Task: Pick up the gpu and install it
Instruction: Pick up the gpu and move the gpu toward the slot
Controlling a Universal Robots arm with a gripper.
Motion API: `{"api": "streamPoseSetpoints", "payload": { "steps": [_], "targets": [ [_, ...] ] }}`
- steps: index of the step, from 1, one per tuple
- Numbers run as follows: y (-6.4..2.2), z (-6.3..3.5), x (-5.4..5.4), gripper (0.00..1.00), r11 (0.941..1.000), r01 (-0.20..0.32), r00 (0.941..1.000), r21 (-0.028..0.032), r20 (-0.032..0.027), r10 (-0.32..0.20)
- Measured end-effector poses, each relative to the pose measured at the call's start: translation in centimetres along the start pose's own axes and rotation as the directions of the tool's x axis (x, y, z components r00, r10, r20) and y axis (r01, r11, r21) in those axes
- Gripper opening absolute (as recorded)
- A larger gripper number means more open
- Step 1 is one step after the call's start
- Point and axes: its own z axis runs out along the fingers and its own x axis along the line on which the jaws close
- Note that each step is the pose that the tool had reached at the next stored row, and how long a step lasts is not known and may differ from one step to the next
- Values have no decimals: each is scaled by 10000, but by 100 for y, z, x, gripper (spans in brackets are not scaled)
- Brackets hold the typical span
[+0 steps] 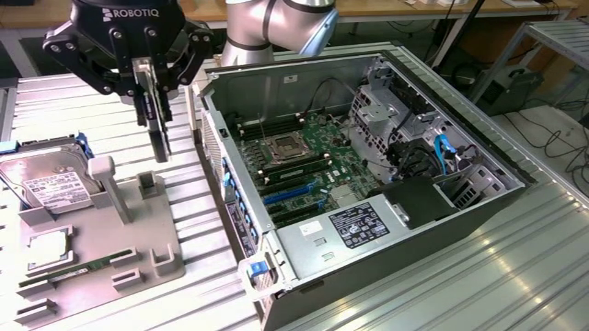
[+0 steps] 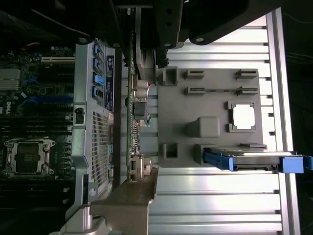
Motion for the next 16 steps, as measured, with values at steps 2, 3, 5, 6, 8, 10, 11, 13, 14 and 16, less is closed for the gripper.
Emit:
{"api": "streamPoseSetpoints", "payload": {
  "steps": [2, 3, 5, 6, 8, 10, 11, 13, 14, 16],
  "targets": [
    [0, 0, -31, 28, 10000, -1, 10000, 0, 0, 1],
    [0, 1, -44, 28, 10000, -1, 10000, 0, 0, 1],
    [1, 1, -72, 28, 10000, -1, 10000, 0, 0, 1],
    [1, 1, -92, 28, 10000, -1, 10000, 0, 0, 1],
    [1, 1, -118, 28, 10000, -1, 10000, 0, 0, 1],
    [1, 1, -145, 28, 10000, 0, 10000, 1, 0, 0],
    [1, 1, -163, 28, 10000, 0, 10000, 1, -1, 0],
    [2, 2, -206, 28, 10000, 0, 10000, 1, 0, 0],
    [2, 2, -223, 28, 10000, -1, 10000, 1, -1, 1],
    [4, 4, -253, 28, 10000, 4, 10000, 1, 0, -4]
  ]
}}
